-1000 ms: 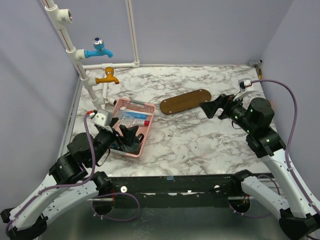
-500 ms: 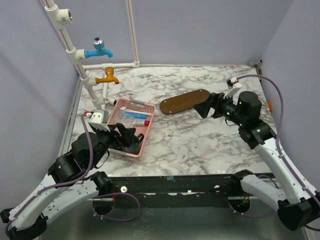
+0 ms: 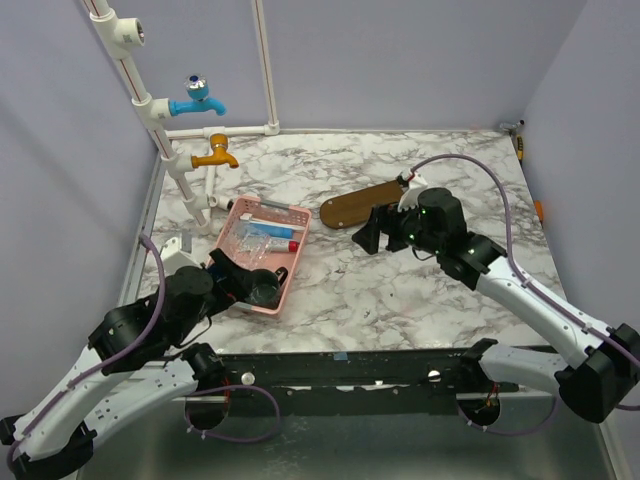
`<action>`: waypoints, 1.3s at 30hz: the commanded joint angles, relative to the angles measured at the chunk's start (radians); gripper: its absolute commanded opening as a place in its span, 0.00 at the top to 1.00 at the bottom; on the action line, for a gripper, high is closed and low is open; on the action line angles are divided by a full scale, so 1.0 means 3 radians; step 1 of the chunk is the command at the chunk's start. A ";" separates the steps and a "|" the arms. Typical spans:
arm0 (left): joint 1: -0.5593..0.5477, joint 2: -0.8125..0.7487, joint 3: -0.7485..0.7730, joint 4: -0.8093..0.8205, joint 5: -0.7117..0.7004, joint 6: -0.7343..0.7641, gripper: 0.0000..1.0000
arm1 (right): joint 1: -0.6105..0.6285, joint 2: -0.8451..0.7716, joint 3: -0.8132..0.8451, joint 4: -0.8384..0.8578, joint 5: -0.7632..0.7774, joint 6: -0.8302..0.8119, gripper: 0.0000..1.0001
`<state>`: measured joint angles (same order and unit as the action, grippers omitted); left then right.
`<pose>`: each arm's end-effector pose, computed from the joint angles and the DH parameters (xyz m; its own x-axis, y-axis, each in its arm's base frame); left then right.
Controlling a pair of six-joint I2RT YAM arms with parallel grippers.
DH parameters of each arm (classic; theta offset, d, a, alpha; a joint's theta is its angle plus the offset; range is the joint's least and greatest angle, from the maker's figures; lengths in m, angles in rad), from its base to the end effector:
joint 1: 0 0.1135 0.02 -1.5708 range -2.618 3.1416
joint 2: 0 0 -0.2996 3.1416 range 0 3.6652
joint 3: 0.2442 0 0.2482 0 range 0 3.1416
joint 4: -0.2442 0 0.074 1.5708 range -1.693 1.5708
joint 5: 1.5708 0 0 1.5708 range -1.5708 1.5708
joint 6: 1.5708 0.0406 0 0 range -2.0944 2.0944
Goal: Prepare toiletry sets of a toothbrush and toothpaste on the tray
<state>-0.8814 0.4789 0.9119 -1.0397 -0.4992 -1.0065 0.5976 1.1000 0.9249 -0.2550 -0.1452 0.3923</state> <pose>0.0389 -0.0167 0.3446 -0.5550 -0.4930 -0.6700 -0.0779 0.8327 -0.5482 0.1914 0.1374 0.3500 -0.5729 0.0677 -0.8168 -0.4831 0.7772 0.4032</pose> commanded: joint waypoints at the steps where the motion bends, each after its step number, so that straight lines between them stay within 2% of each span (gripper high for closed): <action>1: -0.0007 -0.0050 0.0153 -0.0776 -0.0056 -0.1009 0.05 | 0.0140 0.0110 0.0062 0.0052 0.0433 0.0008 0.08; 6: -0.0007 -0.0058 0.0130 -0.1165 0.0085 -0.1601 0.09 | 0.0204 0.0188 0.0013 0.0108 0.0474 0.0023 0.08; 14: -0.0006 -0.0062 -0.0186 -0.1251 0.0296 -0.2077 0.19 | 0.0225 0.0247 -0.0072 0.0144 0.0576 0.0052 0.08; 18: -0.0006 -0.0073 -0.0364 -0.1217 0.0273 -0.2254 0.30 | 0.0220 0.0235 -0.0136 0.0144 0.0581 0.0065 0.08; 22: 0.0003 -0.0027 -0.0467 -0.1090 0.0252 -0.2267 0.40 | 0.0220 0.0194 -0.0230 0.0172 0.0621 0.0071 0.08; 27: 0.0134 0.0119 -0.0517 -0.1008 0.0269 -0.2200 0.43 | 0.0222 0.0168 -0.0302 0.0185 0.0609 0.0091 0.08; 31: 0.0407 0.0142 -0.0644 -0.0788 0.0415 -0.1968 0.45 | 0.0222 0.0134 -0.0354 0.0205 0.0647 0.0103 0.08; 35: 0.0847 0.0145 -0.0789 -0.0550 0.0629 -0.1624 0.48 | 0.0222 0.0132 -0.0358 0.0188 0.0663 0.0107 0.08; 39: 0.1056 0.0190 -0.0890 -0.0419 0.0687 -0.1463 0.49 | 0.0222 0.0115 -0.0378 0.0180 0.0671 0.0112 0.08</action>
<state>-0.6193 0.5201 0.6720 -1.2350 -0.3508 -1.5372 0.6559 1.1553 0.8303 -0.2180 0.0261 0.4187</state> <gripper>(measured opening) 0.514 0.923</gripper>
